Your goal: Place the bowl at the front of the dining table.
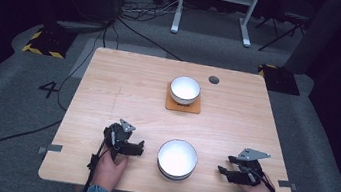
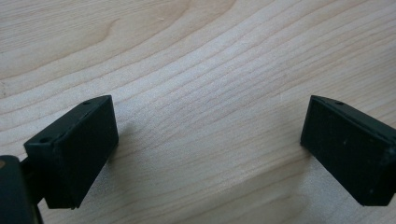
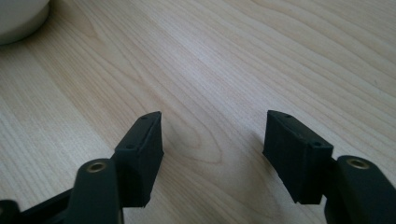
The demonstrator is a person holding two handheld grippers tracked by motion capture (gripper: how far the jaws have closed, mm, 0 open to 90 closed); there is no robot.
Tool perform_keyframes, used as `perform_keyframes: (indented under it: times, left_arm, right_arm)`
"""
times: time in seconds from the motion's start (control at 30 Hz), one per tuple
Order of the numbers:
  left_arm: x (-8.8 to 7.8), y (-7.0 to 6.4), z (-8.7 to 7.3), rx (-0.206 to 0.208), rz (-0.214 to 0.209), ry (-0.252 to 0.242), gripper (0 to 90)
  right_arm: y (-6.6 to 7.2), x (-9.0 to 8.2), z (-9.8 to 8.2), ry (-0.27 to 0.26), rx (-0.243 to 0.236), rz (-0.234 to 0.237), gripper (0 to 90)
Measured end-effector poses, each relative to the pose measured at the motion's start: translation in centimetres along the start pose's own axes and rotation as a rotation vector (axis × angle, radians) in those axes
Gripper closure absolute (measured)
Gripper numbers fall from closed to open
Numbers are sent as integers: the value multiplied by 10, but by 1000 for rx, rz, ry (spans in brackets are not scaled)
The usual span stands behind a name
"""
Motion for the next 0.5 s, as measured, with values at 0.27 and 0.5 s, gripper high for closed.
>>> perform_keyframes:
  times: [0.27,0.5]
  left_arm:
    - [0,0,0,-1,1,-1,42]
    - [0,0,0,-1,0,0,42]
  right_arm:
    - [9,2,-9,-93,16,-41,293]
    - [10,3,-9,-88,20,-38,234]
Point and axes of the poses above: each handheld gripper's, and its own axes: x roughly forward along the jaws, z roughly out of its top, y roughly to its left, the point moved 1 cm from there along x, roughly forward along the jaws, and after that the axes turned 15 degrees about -x, right-handed, at the moved point
